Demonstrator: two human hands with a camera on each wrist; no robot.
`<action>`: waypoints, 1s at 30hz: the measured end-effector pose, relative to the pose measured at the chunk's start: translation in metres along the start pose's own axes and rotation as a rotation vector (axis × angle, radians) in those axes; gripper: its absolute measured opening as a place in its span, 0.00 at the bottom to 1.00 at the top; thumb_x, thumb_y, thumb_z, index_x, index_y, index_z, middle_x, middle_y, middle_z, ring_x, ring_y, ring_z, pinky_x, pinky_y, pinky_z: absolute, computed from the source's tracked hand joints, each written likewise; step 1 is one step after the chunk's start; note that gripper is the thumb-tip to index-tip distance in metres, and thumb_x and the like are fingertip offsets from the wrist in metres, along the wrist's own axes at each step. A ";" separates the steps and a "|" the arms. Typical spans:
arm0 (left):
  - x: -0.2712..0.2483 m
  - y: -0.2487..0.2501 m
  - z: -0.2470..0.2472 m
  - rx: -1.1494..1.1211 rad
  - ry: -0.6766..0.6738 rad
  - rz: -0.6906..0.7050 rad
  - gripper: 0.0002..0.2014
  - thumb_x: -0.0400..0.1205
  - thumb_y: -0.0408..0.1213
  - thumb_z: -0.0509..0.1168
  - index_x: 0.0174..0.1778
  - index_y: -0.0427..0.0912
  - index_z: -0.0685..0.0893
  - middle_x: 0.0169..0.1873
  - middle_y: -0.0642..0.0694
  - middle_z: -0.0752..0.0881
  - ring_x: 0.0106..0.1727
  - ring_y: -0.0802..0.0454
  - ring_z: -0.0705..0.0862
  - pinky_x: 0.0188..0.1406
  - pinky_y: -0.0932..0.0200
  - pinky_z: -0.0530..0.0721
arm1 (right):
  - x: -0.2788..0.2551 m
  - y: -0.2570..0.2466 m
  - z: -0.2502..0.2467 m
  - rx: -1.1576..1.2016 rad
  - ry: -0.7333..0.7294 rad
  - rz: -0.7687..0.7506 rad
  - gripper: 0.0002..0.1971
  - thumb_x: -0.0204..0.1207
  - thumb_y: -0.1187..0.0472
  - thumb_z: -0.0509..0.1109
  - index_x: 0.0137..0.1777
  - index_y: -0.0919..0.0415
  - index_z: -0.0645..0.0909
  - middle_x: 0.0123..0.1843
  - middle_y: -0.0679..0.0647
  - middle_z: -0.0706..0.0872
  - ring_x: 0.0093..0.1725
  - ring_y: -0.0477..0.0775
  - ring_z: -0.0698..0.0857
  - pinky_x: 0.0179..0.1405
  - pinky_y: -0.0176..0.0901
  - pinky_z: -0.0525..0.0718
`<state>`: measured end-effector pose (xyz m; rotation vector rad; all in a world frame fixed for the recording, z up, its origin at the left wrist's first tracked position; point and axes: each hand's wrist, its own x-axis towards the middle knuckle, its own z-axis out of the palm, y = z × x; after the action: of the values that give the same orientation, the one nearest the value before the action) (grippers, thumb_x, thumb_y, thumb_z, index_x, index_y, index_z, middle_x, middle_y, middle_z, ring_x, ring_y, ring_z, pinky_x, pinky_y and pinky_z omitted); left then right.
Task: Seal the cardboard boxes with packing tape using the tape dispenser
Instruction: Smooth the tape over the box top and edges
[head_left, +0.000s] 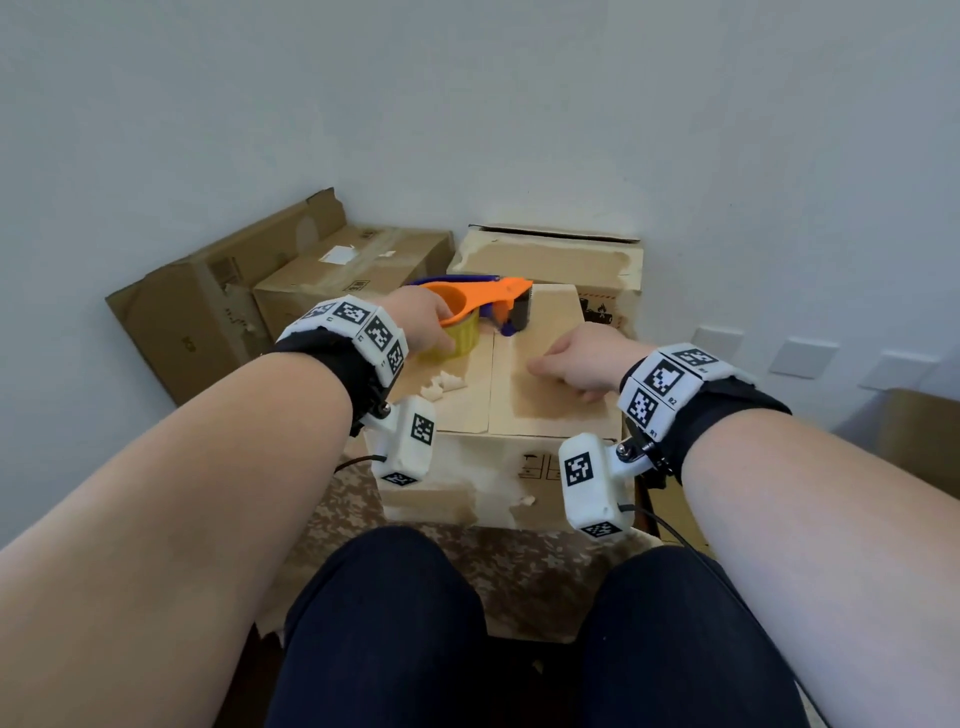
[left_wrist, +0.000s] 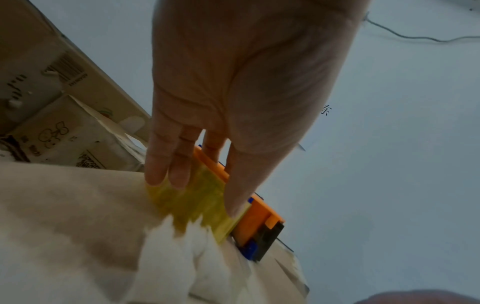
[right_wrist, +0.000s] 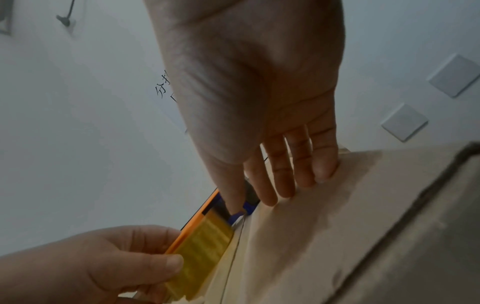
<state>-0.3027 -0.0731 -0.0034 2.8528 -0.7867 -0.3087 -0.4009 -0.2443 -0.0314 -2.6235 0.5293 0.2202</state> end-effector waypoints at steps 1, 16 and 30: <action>0.001 0.001 0.001 0.033 0.008 0.003 0.13 0.82 0.40 0.66 0.61 0.40 0.83 0.47 0.44 0.82 0.44 0.48 0.80 0.47 0.57 0.79 | 0.000 0.001 0.000 0.023 -0.004 -0.008 0.24 0.80 0.43 0.64 0.64 0.61 0.84 0.58 0.59 0.86 0.54 0.61 0.86 0.60 0.54 0.85; -0.049 0.019 -0.020 -1.220 0.075 -0.137 0.10 0.88 0.44 0.56 0.45 0.46 0.78 0.31 0.49 0.71 0.24 0.57 0.65 0.24 0.61 0.81 | -0.029 0.013 -0.009 0.525 0.168 -0.047 0.23 0.86 0.54 0.51 0.67 0.70 0.76 0.56 0.66 0.84 0.51 0.66 0.84 0.57 0.60 0.86; -0.082 0.053 -0.021 -1.323 -0.302 -0.071 0.10 0.85 0.43 0.62 0.46 0.41 0.82 0.43 0.44 0.86 0.40 0.49 0.88 0.33 0.57 0.86 | -0.074 0.020 -0.035 1.077 0.039 -0.184 0.34 0.74 0.26 0.54 0.51 0.54 0.86 0.46 0.58 0.92 0.46 0.57 0.90 0.45 0.50 0.88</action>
<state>-0.3922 -0.0734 0.0411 1.5860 -0.2821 -0.8727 -0.4740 -0.2528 0.0090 -1.6035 0.2818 -0.1513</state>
